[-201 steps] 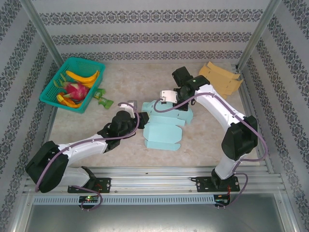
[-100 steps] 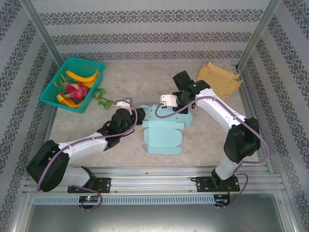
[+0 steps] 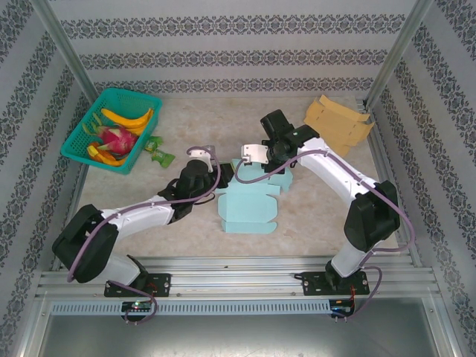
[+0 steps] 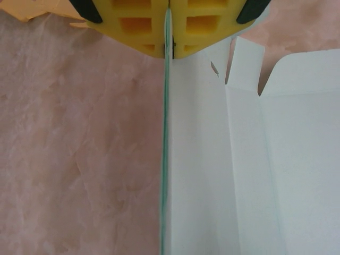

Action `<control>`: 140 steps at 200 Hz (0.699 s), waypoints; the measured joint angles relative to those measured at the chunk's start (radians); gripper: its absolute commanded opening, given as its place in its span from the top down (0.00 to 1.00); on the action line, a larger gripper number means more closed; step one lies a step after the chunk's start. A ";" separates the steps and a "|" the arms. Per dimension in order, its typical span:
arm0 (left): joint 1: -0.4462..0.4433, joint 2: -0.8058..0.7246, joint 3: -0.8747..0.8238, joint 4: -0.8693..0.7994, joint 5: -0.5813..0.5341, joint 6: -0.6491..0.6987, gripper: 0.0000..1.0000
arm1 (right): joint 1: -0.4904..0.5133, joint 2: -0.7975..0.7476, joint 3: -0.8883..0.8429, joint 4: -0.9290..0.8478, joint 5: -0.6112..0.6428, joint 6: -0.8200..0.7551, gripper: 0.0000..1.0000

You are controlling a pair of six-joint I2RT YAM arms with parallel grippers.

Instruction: Fold the paper box

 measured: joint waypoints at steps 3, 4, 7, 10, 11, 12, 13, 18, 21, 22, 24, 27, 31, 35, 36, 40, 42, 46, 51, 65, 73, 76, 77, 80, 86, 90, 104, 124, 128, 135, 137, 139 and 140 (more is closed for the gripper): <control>0.000 0.003 0.000 0.000 0.000 0.000 0.81 | 0.002 0.000 0.000 0.002 0.003 0.000 1.00; 0.000 0.006 0.000 0.000 0.000 -0.001 0.81 | 0.003 0.000 0.000 0.004 0.004 0.001 1.00; 0.000 0.010 0.000 0.000 0.000 -0.001 0.81 | 0.004 0.000 0.000 0.007 0.006 0.003 1.00; 0.000 0.014 0.000 0.000 0.000 -0.001 0.81 | 0.005 0.000 0.000 0.010 0.007 0.003 1.00; 0.000 0.015 0.000 0.000 0.000 -0.001 0.81 | 0.006 0.000 0.000 0.011 0.007 0.003 1.00; 0.000 0.015 0.000 0.000 0.000 -0.001 0.81 | 0.006 0.000 -0.001 0.012 0.007 0.003 1.00; 0.000 0.017 0.000 0.000 0.000 -0.001 0.81 | 0.007 0.000 -0.001 0.014 0.009 0.003 1.00; 0.000 0.023 0.000 0.000 -0.001 -0.001 0.81 | 0.010 0.000 -0.001 0.019 0.011 0.004 1.00; 0.001 0.026 0.000 0.000 -0.001 -0.001 0.81 | 0.011 0.000 -0.003 0.024 0.014 0.005 1.00; 0.001 0.026 0.000 0.000 -0.001 -0.001 0.81 | 0.011 0.000 -0.003 0.024 0.014 0.005 1.00; 0.001 0.028 0.000 0.000 -0.002 -0.001 0.81 | 0.011 0.000 -0.005 0.028 0.014 0.005 1.00; 0.001 0.029 0.000 0.000 -0.004 -0.001 0.81 | 0.013 0.000 -0.008 0.032 0.017 0.006 1.00; 0.002 0.030 0.000 0.000 -0.007 0.000 0.81 | 0.015 -0.002 -0.012 0.038 0.019 0.007 1.00; 0.002 0.030 -0.002 0.000 -0.009 -0.001 0.81 | 0.017 -0.002 -0.017 0.044 0.021 0.007 1.00; 0.003 0.030 -0.002 0.000 -0.010 0.000 0.81 | 0.017 -0.002 -0.018 0.045 0.021 0.007 1.00; 0.006 0.029 -0.005 0.000 -0.013 0.000 0.81 | 0.017 -0.004 -0.025 0.053 0.024 0.007 1.00; 0.007 0.029 -0.007 0.001 -0.014 0.000 0.81 | 0.017 -0.004 -0.028 0.056 0.025 0.007 1.00; 0.008 0.027 -0.009 0.001 -0.016 0.000 0.81 | 0.017 -0.004 -0.031 0.058 0.025 0.007 1.00; 0.010 0.027 -0.014 0.001 -0.019 0.000 0.81 | 0.017 -0.005 -0.037 0.064 0.028 0.007 1.00; 0.023 0.021 -0.044 0.005 -0.024 0.000 0.81 | 0.017 -0.011 -0.054 0.078 0.032 0.007 1.00; 0.036 0.016 -0.071 0.008 -0.027 0.000 0.81 | 0.017 -0.015 -0.060 0.080 0.033 0.007 1.00; 0.040 0.016 -0.080 0.008 -0.027 0.000 0.81 | 0.017 -0.015 -0.061 0.081 0.034 0.007 1.00; 0.041 0.016 -0.082 0.008 -0.027 0.000 0.81 | 0.017 -0.015 -0.061 0.081 0.035 0.007 1.00; 0.046 0.016 -0.092 0.008 -0.028 0.000 0.81 | 0.017 -0.016 -0.061 0.082 0.036 0.007 1.00; 0.055 0.016 -0.108 0.008 -0.028 0.000 0.81 | 0.017 -0.016 -0.061 0.086 0.039 0.007 1.00; 0.062 0.016 -0.121 0.008 -0.028 0.000 0.81 | 0.017 -0.016 -0.061 0.090 0.041 0.007 1.00; 0.074 0.016 -0.145 0.003 -0.037 0.000 0.81 | 0.017 -0.016 -0.061 0.097 0.048 0.007 1.00; 0.080 0.014 -0.151 -0.008 -0.060 0.001 0.82 | 0.017 -0.016 -0.062 0.109 0.058 0.008 1.00; 0.080 0.014 -0.151 -0.008 -0.063 0.001 0.81 | 0.017 -0.016 -0.062 0.111 0.059 0.008 1.00; 0.080 0.014 -0.151 -0.008 -0.069 0.001 0.82 | 0.017 -0.016 -0.063 0.116 0.059 0.008 1.00; 0.081 0.014 -0.151 -0.008 -0.072 0.001 0.82 | 0.017 -0.016 -0.063 0.117 0.059 0.008 1.00; 0.081 0.014 -0.151 -0.008 -0.072 0.001 0.82 | 0.017 -0.016 -0.064 0.119 0.059 0.008 1.00; 0.081 0.014 -0.151 -0.008 -0.073 0.001 0.82 | 0.017 -0.016 -0.064 0.119 0.059 0.008 1.00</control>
